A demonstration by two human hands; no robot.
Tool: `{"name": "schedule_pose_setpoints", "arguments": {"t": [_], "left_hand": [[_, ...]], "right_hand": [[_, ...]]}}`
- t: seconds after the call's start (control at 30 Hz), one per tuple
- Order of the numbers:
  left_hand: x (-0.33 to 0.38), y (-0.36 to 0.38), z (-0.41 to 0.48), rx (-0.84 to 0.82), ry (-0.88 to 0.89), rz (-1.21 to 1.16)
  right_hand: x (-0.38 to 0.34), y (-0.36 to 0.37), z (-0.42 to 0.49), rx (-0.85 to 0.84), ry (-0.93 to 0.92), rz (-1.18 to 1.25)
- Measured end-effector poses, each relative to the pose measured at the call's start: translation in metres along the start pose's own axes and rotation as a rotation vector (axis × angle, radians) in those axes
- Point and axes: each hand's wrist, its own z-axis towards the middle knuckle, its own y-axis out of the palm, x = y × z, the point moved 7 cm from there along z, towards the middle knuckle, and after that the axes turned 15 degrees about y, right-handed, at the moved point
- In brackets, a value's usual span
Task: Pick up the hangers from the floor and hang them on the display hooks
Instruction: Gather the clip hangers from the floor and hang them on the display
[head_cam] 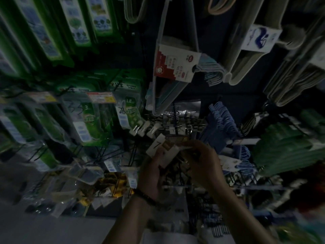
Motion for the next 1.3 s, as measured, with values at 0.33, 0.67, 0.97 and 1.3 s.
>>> {"name": "schedule_pose_setpoints", "arguments": {"t": [0.33, 0.67, 0.97, 1.3], "left_hand": [[-0.017, -0.012, -0.002, -0.067, -0.071, 0.088], [0.057, -0.046, 0.032, 0.558, 0.373, 0.261], [0.040, 0.028, 0.047, -0.099, 0.320, 0.767], [0.068, 0.040, 0.049, -0.062, 0.586, 0.986]], "right_hand": [[0.006, -0.012, 0.000, 0.074, -0.089, -0.009], [0.045, -0.058, 0.021, 0.093, -0.366, -0.439], [0.083, -0.005, 0.032, -0.044, -0.549, -0.614], [0.076, 0.014, 0.069, -0.010, -0.688, -0.668]]}}
